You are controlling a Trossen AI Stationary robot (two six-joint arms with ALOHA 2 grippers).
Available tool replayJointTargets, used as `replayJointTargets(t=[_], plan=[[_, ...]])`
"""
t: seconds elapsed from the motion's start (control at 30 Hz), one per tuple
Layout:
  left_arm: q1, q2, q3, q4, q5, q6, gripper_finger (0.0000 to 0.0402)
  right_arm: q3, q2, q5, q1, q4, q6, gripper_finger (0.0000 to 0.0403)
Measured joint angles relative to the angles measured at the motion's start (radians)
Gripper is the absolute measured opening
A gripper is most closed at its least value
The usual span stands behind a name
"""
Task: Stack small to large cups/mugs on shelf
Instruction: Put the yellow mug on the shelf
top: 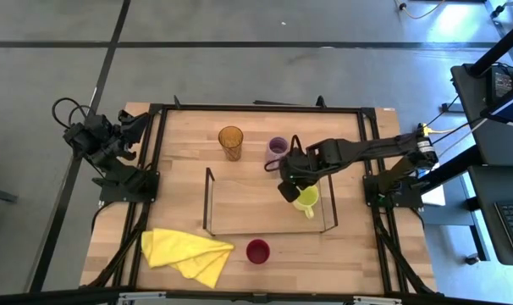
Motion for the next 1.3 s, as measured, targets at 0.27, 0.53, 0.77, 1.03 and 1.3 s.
replayJointTargets(t=[0.27,0.53,0.77,1.03,1.3], plan=[[0.0,0.0,0.0,0.0,0.0,-0.002,0.0031,0.0,0.052,-0.07,-0.02,0.01,-0.163,0.0003],[0.0,0.0,0.0,0.0,0.0,-0.002,0.0031,0.0,0.054,-0.112,-0.043,0.046,-0.238,0.0002],[0.0,0.0,0.0,0.0,0.0,0.001,0.0031,0.0,0.054,-0.147,-0.061,0.045,-0.286,0.0001],[0.0,0.0,0.0,0.0,0.0,0.001,0.0031,-0.031,0.055,-0.193,-0.073,0.039,-0.365,0.0001],[0.0,0.0,0.0,0.0,-0.001,0.001,0.0031,-0.034,0.055,-0.169,-0.061,0.014,-0.418,0.0001]])
